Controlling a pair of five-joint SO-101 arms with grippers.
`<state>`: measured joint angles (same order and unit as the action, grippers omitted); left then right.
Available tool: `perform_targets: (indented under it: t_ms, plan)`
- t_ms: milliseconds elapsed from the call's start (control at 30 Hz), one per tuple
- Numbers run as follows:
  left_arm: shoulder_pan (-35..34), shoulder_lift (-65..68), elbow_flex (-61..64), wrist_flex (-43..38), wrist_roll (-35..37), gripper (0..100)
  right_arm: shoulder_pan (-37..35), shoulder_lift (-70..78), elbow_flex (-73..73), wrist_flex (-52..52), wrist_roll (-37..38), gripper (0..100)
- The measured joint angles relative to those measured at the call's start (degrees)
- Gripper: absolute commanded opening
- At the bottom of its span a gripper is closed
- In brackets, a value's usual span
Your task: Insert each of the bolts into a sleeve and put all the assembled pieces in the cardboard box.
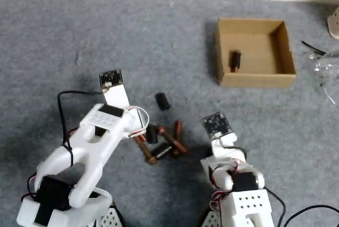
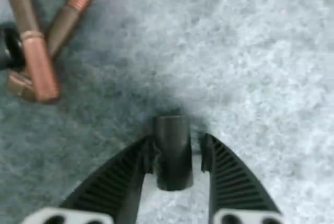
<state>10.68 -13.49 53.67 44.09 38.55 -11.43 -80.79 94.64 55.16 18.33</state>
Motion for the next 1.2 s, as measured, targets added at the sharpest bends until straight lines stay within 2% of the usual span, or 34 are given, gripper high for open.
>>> perform_targets:
  t_ms: [267, 433, 1200]
  plan:
    - [0.00, 0.00, 0.00, 0.00, 0.00, 17, 2.46, 0.00, 0.00, 0.00, -0.09, 13.9]
    - [0.00, 0.00, 0.00, 0.00, 0.00, 17, 2.55, 0.00, 0.09, 0.00, -0.18, 0.5]
    - [-0.88, 0.00, 0.00, 0.00, 0.00, 17, 3.60, 0.00, 0.09, 0.00, -0.18, 0.4]
